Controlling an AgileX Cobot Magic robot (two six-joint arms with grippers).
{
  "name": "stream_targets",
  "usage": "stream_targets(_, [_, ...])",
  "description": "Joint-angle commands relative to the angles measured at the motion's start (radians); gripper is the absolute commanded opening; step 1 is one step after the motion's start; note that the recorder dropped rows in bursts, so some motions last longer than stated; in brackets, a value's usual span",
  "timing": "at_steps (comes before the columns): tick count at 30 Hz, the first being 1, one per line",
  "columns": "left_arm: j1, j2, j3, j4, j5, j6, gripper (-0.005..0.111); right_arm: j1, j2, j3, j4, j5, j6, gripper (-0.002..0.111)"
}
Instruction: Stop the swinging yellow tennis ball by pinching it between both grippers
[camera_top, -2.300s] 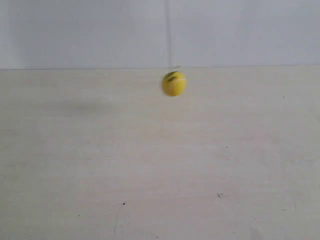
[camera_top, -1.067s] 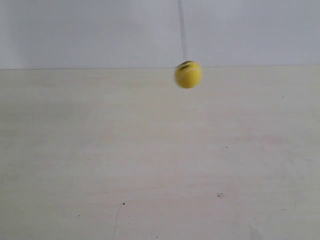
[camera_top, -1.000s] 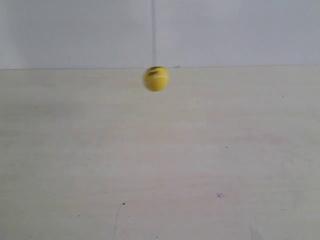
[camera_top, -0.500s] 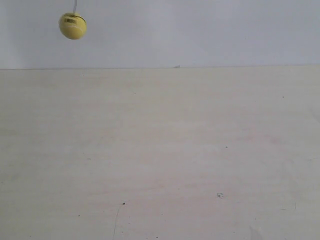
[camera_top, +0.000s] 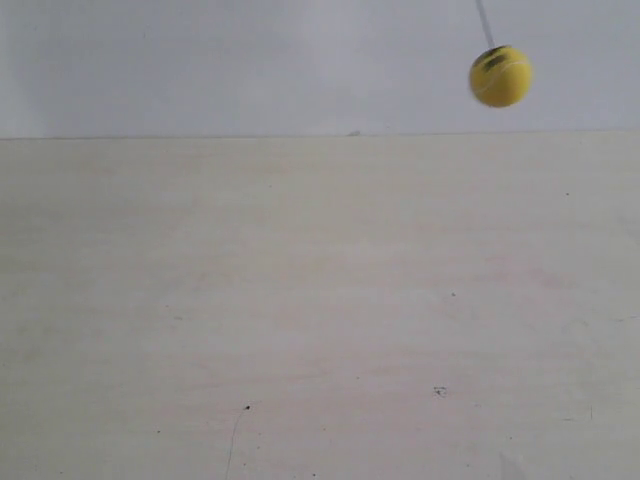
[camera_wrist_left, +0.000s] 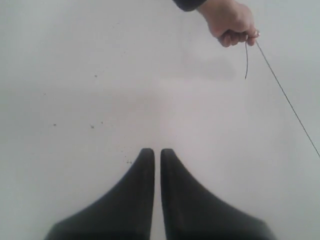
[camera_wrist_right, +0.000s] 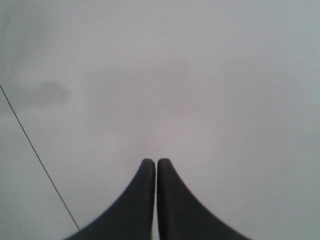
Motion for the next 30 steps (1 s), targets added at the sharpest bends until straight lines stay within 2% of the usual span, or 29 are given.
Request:
stream_targets(1, [-0.006,0.152,-0.124,0.027,-0.055,-0.026,0.005,-0.002,0.221,-0.162,-0.094,-0.067,0.093,0.0])
stream_targets(5, [-0.006,0.333,-0.262,0.074,-0.028,-0.017,0.005,-0.002,0.449,-0.348,-0.385,0.029,0.255,0.0])
stream_targets(9, [-0.006,0.546,-0.413,0.259,0.112,-0.086,0.005,-0.002,0.628,-0.473,-0.732,0.169,0.494,0.0])
stream_targets(12, [-0.006,0.68,-0.464,0.346,0.129,-0.107,0.005,-0.002,0.741,-0.495,-0.886,0.193,0.58,0.0])
stream_targets(16, [0.004,0.892,-0.533,0.474,0.127,-0.095,0.005,-0.002,0.9,-0.495,-0.971,0.112,0.542,0.0])
stream_targets(21, [0.033,1.11,-0.613,0.505,0.123,-0.127,0.005,-0.002,1.125,-0.512,-0.98,0.019,0.436,0.0])
stream_targets(30, [0.037,1.276,-0.675,0.75,0.03,-0.282,0.005,-0.002,1.394,-0.651,-1.051,-0.05,0.377,0.0])
